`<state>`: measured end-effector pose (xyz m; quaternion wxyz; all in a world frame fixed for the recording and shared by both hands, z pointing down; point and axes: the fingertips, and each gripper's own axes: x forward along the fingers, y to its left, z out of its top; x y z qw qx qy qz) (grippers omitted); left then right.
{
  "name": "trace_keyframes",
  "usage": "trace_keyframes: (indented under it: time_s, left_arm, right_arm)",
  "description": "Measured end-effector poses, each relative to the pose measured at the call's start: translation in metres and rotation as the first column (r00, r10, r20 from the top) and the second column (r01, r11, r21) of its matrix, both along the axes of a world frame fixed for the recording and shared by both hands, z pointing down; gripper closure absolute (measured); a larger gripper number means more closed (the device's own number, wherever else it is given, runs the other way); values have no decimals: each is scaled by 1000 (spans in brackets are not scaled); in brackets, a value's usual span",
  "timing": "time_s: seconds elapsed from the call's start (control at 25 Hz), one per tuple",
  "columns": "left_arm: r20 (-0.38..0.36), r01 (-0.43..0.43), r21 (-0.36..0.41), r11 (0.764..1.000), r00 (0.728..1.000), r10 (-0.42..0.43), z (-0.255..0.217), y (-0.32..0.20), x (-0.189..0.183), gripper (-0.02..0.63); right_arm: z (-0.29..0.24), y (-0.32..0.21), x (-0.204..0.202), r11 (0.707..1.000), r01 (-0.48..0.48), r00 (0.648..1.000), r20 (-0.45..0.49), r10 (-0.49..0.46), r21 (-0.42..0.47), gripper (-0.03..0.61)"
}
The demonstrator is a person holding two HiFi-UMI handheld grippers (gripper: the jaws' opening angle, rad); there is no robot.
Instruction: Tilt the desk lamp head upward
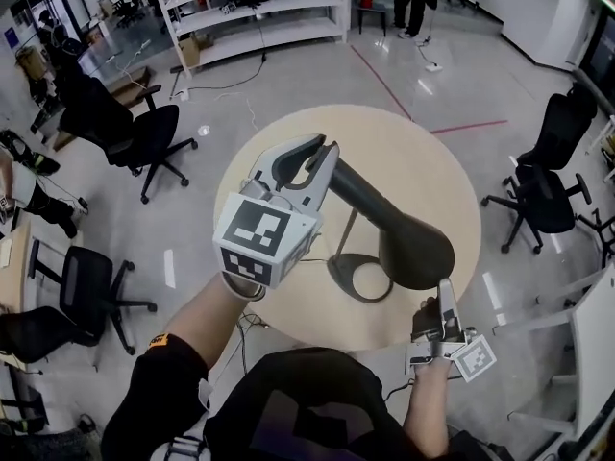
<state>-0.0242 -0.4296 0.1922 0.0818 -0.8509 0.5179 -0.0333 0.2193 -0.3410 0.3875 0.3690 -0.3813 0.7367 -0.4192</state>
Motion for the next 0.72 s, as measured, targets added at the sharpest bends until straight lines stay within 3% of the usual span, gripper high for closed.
trace_keyframes:
  time_s: [0.2,0.36,0.72]
  left_arm:
    - [-53,-7,-44,999,999,5,-1,2,-14,528]
    - [-103,-19,-93,995,995,9,13,-6,-25,529]
    - [-206,-65,-194,979,978,24,61,-18,-41,552]
  right_arm:
    - [-51,15,18,996,-28,997,-66,33,79,495]
    - [-95,14,28,989,-32,983,-174,57,148,495]
    - [-187,-4,2,948,54,910,-406,82,314,495]
